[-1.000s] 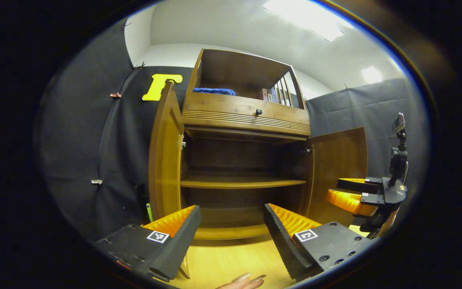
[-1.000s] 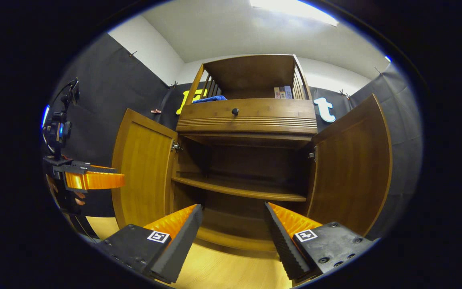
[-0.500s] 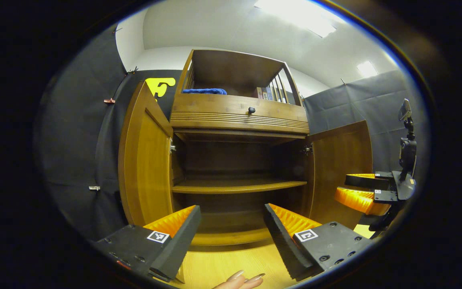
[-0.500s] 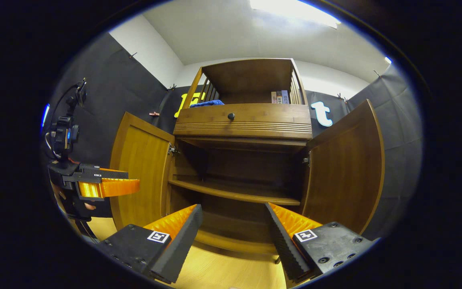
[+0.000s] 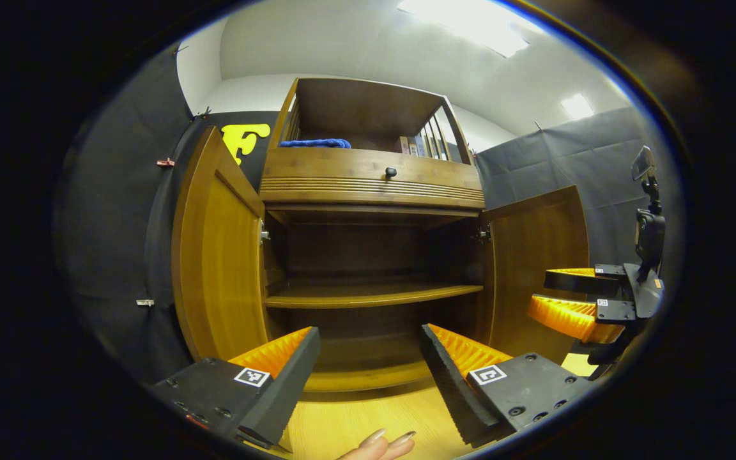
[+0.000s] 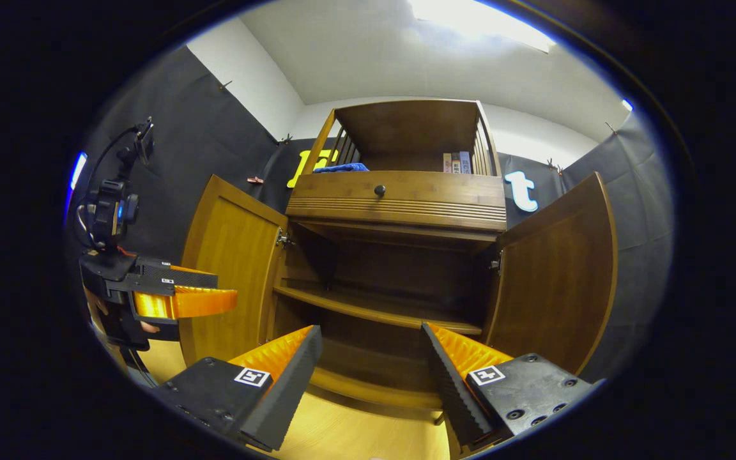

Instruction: Open the right door of the double-door shoe cabinet with the right hand, and open the left door with the left hand.

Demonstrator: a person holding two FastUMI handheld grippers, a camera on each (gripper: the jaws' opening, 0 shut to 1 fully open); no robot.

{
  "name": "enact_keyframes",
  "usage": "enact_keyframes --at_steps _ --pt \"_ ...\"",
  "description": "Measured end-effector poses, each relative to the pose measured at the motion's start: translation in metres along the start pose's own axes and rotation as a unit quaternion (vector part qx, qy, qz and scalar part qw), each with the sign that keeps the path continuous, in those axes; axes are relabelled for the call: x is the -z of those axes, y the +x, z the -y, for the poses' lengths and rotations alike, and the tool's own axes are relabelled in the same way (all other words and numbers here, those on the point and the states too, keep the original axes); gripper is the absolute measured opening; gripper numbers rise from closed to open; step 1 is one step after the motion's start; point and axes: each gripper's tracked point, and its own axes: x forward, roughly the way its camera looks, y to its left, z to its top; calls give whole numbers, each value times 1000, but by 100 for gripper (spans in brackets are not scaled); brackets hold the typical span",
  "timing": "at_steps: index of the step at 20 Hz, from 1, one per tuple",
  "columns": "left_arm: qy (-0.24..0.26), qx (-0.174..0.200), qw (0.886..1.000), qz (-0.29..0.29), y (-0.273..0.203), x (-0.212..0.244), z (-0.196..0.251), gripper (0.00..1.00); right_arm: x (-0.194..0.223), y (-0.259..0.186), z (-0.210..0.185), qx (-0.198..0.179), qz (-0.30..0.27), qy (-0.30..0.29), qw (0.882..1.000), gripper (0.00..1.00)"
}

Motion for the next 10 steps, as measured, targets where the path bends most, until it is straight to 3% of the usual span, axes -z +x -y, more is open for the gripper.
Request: enact_keyframes --at_steps 10 --pt "0 -5 1000 9 11 -1 9 98 -2 -2 11 -2 -5 -1 1000 97"
